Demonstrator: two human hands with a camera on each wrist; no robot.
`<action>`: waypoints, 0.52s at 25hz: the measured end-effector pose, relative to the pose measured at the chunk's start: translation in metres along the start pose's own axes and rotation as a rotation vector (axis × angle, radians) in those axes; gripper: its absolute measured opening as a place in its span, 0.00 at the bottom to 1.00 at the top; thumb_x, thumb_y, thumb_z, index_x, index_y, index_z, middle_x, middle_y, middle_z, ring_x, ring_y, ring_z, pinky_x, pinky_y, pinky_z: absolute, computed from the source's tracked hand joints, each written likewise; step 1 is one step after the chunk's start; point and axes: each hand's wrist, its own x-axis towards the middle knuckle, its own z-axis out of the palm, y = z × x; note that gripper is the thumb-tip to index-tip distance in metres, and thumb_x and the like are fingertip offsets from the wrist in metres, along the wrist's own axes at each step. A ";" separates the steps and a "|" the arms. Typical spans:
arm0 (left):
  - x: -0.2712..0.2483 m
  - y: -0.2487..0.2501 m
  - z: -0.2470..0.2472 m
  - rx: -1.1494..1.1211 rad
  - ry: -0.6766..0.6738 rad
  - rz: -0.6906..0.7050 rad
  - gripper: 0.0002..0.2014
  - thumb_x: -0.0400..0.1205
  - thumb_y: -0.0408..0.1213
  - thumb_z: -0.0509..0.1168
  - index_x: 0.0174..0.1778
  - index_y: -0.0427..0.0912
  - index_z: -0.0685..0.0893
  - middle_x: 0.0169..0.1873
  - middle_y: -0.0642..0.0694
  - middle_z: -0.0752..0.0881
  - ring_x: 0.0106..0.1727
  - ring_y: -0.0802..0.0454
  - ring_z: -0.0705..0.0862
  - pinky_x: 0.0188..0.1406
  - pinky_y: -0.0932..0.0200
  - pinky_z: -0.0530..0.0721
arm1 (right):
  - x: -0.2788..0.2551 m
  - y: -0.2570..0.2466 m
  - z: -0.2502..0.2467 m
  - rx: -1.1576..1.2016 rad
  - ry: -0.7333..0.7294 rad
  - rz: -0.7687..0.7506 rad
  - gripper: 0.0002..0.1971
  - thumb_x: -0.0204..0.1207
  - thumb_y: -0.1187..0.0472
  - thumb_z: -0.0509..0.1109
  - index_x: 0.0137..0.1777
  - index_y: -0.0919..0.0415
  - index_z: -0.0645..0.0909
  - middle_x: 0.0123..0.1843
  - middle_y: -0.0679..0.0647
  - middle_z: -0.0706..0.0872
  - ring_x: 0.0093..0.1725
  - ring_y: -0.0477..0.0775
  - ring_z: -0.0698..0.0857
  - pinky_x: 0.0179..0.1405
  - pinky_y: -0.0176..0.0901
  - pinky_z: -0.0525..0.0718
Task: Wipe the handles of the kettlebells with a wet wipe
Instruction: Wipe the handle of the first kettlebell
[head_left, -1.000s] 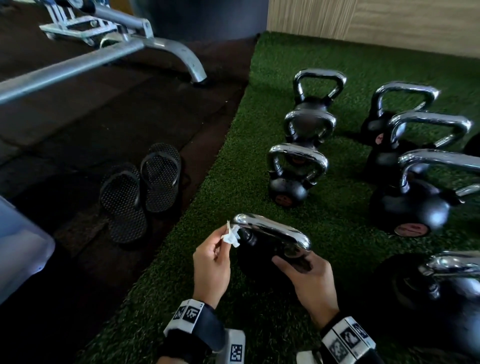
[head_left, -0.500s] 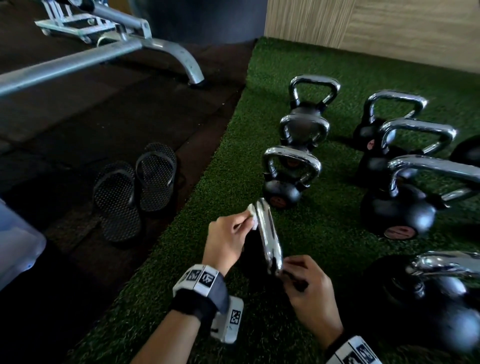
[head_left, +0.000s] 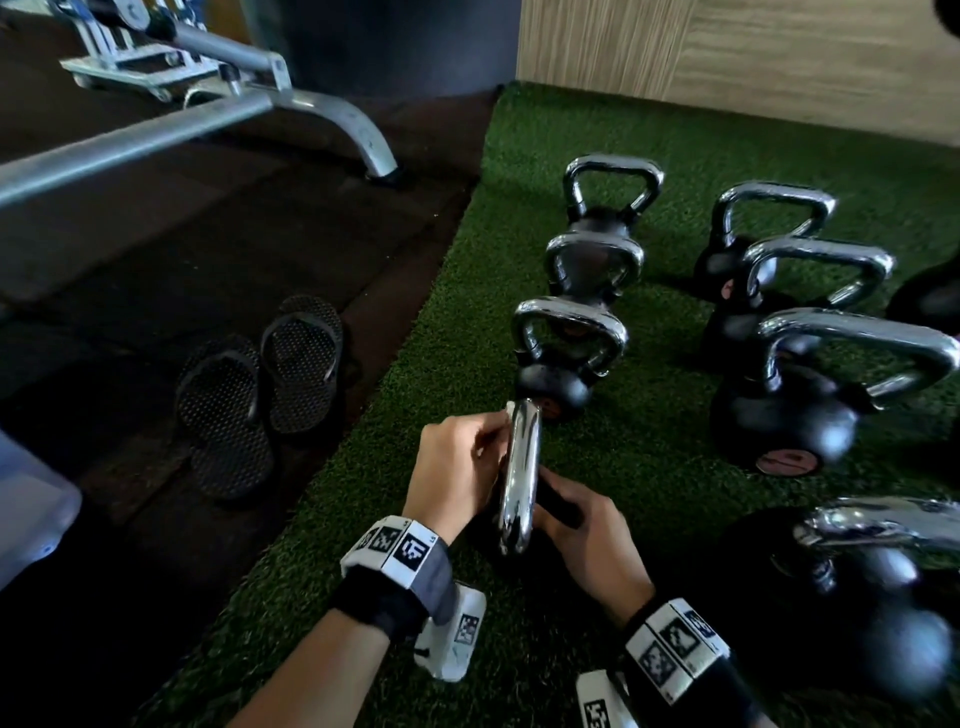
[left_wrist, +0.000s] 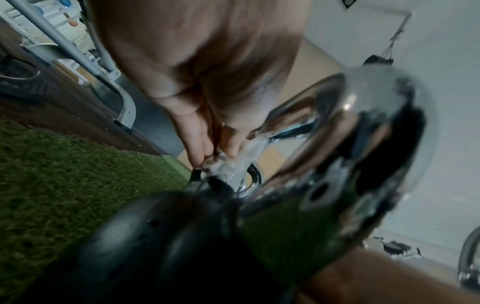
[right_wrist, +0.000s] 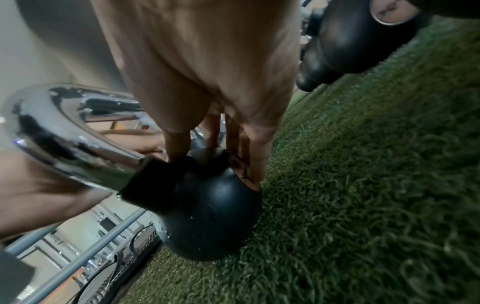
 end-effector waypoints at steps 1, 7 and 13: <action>0.001 0.000 0.002 -0.024 0.006 -0.005 0.07 0.82 0.36 0.72 0.51 0.49 0.94 0.40 0.60 0.94 0.43 0.65 0.91 0.39 0.78 0.82 | 0.001 0.001 0.001 0.044 0.006 0.008 0.19 0.74 0.52 0.81 0.64 0.39 0.87 0.62 0.38 0.90 0.66 0.38 0.86 0.75 0.51 0.79; 0.016 -0.003 -0.011 -0.072 -0.030 0.031 0.11 0.80 0.34 0.75 0.57 0.49 0.93 0.51 0.54 0.94 0.53 0.62 0.92 0.53 0.70 0.87 | -0.001 -0.003 -0.002 -0.019 0.003 -0.007 0.23 0.72 0.47 0.82 0.68 0.39 0.85 0.64 0.34 0.88 0.63 0.24 0.81 0.74 0.37 0.77; 0.016 0.011 -0.022 -0.608 -0.178 -0.179 0.16 0.78 0.27 0.75 0.46 0.58 0.96 0.48 0.50 0.95 0.51 0.53 0.94 0.47 0.64 0.90 | -0.001 -0.001 -0.003 0.023 0.019 -0.021 0.29 0.70 0.48 0.81 0.70 0.55 0.86 0.71 0.46 0.86 0.73 0.42 0.82 0.80 0.50 0.74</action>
